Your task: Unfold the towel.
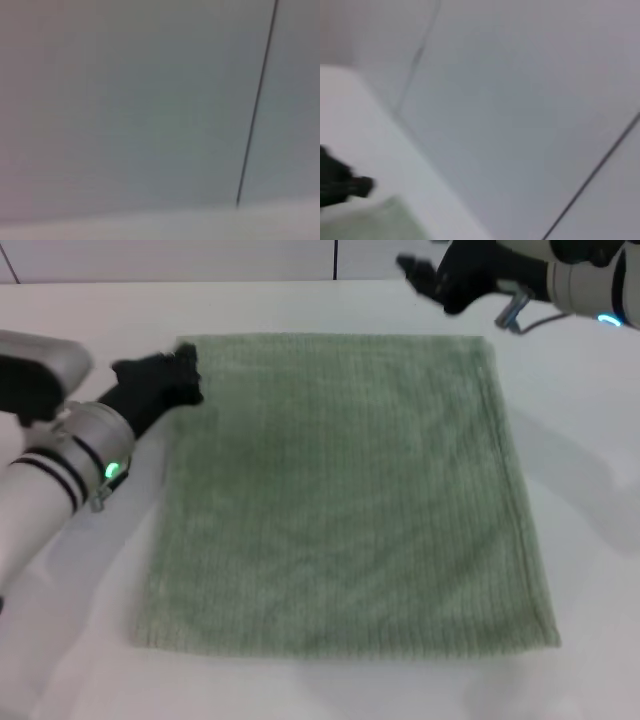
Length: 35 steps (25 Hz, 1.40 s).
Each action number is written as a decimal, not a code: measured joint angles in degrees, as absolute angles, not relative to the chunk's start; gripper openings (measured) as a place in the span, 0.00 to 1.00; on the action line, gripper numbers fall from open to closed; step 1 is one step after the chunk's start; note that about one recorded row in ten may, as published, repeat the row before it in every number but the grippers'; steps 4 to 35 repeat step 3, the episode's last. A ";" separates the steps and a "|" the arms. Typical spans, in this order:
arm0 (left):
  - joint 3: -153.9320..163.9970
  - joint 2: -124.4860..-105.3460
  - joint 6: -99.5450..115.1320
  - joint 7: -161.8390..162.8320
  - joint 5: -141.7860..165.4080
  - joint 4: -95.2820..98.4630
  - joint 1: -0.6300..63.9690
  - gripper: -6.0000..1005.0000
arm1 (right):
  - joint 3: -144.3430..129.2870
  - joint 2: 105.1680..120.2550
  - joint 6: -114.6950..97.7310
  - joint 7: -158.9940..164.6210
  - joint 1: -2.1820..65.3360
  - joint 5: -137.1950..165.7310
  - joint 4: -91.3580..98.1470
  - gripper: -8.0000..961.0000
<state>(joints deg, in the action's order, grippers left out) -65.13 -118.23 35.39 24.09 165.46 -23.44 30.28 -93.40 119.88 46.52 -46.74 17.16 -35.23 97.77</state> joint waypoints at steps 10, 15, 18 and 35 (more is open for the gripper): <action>-66.80 -118.21 42.44 24.08 165.45 -23.49 27.88 0.00 | -97.39 119.89 29.82 -47.00 14.72 -35.11 93.60 0.40; -66.80 -118.21 42.44 24.08 165.45 -23.49 27.88 0.00 | -97.39 119.89 29.82 -47.00 14.72 -35.11 93.60 0.40; -66.80 -118.21 42.44 24.08 165.45 -23.49 27.88 0.00 | -97.39 119.89 29.82 -47.00 14.72 -35.11 93.60 0.40; -66.80 -118.21 42.44 24.08 165.45 -23.49 27.88 0.00 | -97.39 119.89 29.82 -47.00 14.72 -35.11 93.60 0.40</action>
